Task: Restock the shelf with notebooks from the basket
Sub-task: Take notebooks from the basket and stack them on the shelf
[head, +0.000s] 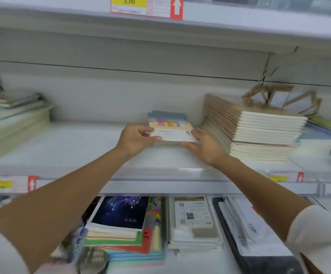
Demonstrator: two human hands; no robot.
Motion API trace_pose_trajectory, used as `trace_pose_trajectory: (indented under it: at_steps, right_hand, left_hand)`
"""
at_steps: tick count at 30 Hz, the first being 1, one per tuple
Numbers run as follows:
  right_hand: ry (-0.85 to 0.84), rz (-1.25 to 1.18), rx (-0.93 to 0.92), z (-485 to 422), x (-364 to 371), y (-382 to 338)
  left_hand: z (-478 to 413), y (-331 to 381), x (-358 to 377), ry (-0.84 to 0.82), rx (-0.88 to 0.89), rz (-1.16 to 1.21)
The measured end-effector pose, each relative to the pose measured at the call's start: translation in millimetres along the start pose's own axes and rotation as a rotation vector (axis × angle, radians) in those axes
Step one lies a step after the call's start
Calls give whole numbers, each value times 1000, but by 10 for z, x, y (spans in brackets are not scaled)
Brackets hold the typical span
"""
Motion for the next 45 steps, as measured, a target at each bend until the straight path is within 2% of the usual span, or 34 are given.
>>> trace_pose_trajectory:
  at_steps: [4,8,15,21,25,28,33,38,42,45]
  right_hand:
    - [15,-130,36,-92,52,16]
    - [-23,-308,185,-201,136,41]
    - [-61,-356,259,-411,250,84]
    - [-87,-432,343,-478,263,60]
    - [-72,-146,289,-382,221,43]
    - [36,50,200,-261,177,-17]
    - [252,-112,-115,141,128,-522]
    - [193,-153,-239,715,300,-1240]
    - [101,-233,-300,1235,674,-1725]
    - [-42,-283,-298,1613,989,-2038]
  left_hand:
    - [-75,-49,91,86,66,-52]
    - [-189,-105,200,86,56,-19]
    - [-337,-212,263,97,1,127]
    - [-366,-253,331,158,25,66]
    - [-337,-206,299,120,17,-14]
    - [-210,-104,219,114,30,-68]
    - [154,93,-125,254,76,-136]
    - [722,107,-626,308,44,-217]
    - [1398,-127,-1103,412,-90,-204]
    - [2005,-399,-1428,452,-222,-191]
Point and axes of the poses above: each hand's wrist, its own z-axis away from the middle knuckle, its own x-axis out of the palm, y = z × x, the point moved 1 cm from there along -z, towards the middle knuckle, and after that the axes turned 11 degrees about x, right-handed, at the moved point
